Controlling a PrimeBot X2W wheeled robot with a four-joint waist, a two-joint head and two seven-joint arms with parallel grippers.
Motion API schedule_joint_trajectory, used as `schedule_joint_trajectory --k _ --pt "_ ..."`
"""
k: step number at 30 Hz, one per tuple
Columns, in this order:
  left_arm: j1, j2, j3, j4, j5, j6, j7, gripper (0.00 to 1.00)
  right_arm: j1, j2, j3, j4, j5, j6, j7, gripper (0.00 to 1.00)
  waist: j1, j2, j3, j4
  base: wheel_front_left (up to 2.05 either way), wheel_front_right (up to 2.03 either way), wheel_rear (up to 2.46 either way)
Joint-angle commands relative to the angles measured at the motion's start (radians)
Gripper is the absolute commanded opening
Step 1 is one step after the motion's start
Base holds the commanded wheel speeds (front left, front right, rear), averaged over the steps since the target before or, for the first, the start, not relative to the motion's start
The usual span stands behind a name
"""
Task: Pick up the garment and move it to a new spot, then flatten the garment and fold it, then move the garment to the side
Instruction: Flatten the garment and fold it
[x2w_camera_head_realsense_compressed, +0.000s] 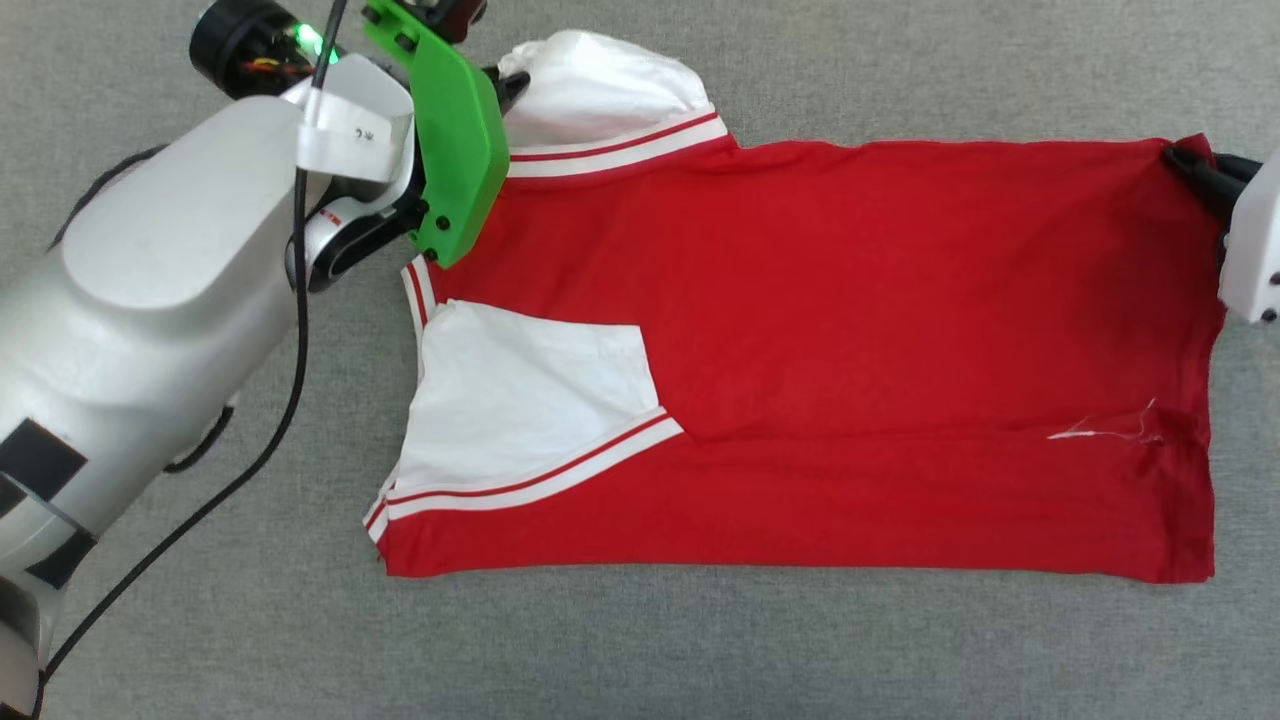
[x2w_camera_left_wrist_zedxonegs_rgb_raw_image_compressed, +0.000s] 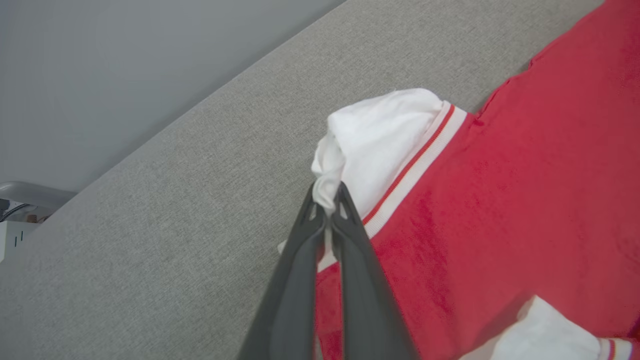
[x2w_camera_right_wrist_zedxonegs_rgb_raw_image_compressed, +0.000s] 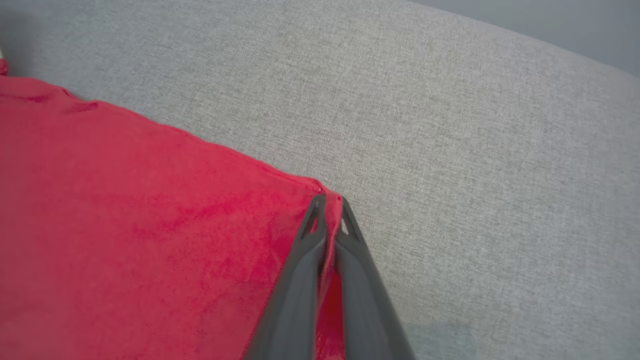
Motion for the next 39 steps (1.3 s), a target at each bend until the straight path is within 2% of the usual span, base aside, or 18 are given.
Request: schedule_joint_trajectory --k 1,9,23,27,35,36,37,39 --pt "0.041 0.013 -0.006 -0.008 -0.014 0.009 -0.013 0.0 0.033 -0.01 0.009 -0.006 0.002 -0.001 -0.028 0.0 0.0 0.0035 -0.085 -0.006 0.0 0.0 0.0" --pt "0.196 0.071 -0.02 -0.081 -0.039 0.048 -0.065 0.0 0.165 -0.031 0.047 -0.038 0.01 -0.001 -0.137 0.0 0.0 0.0035 -0.199 -0.004 0.0 0.0 0.0" --pt "0.517 0.165 -0.049 -0.238 -0.097 0.146 -0.134 0.0 0.455 -0.055 0.042 -0.108 0.018 -0.001 -0.234 0.0 0.0 0.0035 -0.312 0.013 0.0 0.0 0.0" --pt "0.612 0.166 -0.057 -0.246 -0.108 0.173 -0.151 0.0 0.56 -0.028 0.009 -0.121 0.019 -0.001 -0.23 0.0 0.0 0.0035 -0.3 0.011 0.0 0.0 0.0" --pt "0.658 0.117 -0.059 -0.172 -0.116 0.172 -0.184 0.0 0.598 0.039 -0.001 -0.062 0.005 -0.001 -0.206 0.0 0.0 0.0035 -0.272 0.005 0.0 0.0 0.0" --pt "0.658 0.113 -0.055 -0.163 -0.114 0.176 -0.195 0.16 0.598 0.045 -0.005 -0.058 0.007 -0.001 -0.209 0.2 0.0 0.0035 -0.273 0.005 0.0 0.0 0.0" --pt "0.657 0.109 -0.05 -0.154 -0.106 0.183 -0.215 1.0 0.595 0.048 -0.008 -0.058 0.003 -0.001 -0.213 1.0 0.0 0.0035 -0.275 0.003 0.0 0.0 0.0" --pt "0.664 0.102 -0.026 -0.152 -0.113 0.196 -0.26 1.0 0.591 0.052 -0.023 -0.062 0.0 -0.001 -0.229 1.0 0.0 0.0035 -0.286 0.001 0.0 0.0 0.0"
